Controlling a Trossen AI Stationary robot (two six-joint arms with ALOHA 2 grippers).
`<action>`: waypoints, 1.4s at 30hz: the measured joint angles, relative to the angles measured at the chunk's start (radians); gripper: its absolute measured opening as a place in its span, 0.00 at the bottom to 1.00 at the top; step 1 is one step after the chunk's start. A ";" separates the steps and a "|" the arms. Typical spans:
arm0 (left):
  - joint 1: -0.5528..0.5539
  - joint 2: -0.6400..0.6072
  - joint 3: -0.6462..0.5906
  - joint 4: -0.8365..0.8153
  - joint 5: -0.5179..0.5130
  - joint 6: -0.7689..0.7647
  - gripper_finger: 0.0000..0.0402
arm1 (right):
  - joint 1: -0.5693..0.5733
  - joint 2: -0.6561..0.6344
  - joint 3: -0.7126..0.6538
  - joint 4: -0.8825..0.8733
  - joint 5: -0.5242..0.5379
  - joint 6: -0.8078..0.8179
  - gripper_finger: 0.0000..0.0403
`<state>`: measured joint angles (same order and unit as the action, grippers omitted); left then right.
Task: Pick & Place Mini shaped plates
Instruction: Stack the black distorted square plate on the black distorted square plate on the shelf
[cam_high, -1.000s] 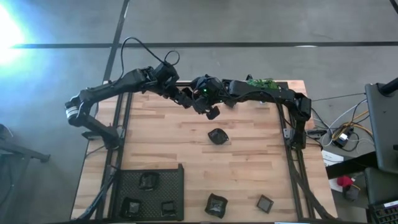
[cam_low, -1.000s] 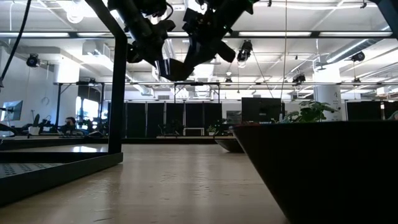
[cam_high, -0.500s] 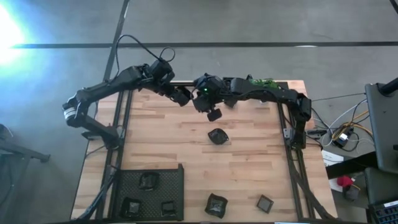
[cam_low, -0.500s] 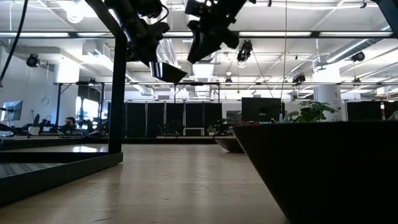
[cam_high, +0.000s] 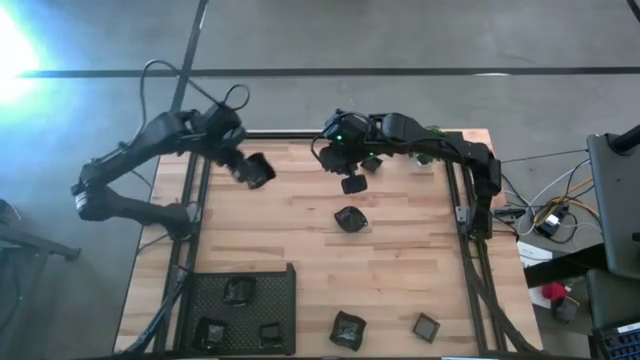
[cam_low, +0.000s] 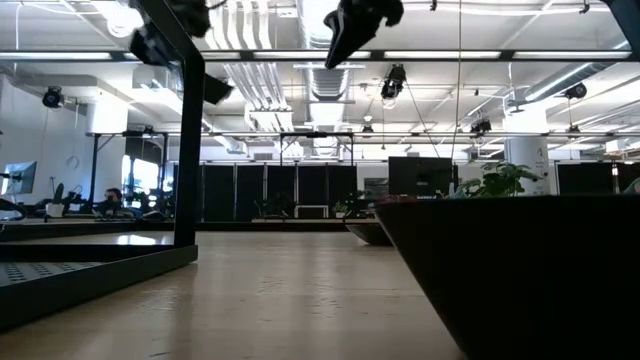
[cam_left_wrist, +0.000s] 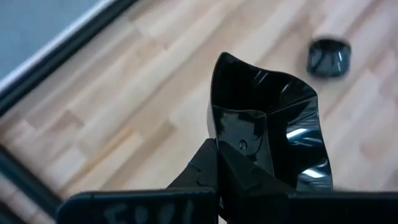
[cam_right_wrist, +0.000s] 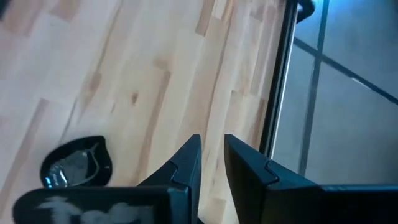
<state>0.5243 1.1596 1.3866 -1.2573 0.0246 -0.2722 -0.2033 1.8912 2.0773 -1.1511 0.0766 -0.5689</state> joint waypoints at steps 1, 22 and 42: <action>-0.015 -0.019 0.000 -0.028 0.000 0.000 0.00 | 0.005 0.000 0.012 -0.005 -0.001 0.006 0.15; -0.695 -0.157 -0.135 -0.082 0.001 -0.249 0.00 | 0.123 0.000 0.168 -0.025 -0.033 0.175 0.02; -1.457 -0.024 -0.354 0.348 -0.090 -0.971 0.00 | 0.171 -0.018 0.178 -0.018 -0.112 0.163 0.02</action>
<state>-0.9331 1.1353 1.0325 -0.9093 -0.0649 -1.2432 -0.0322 1.8729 2.2551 -1.1691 -0.0349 -0.4061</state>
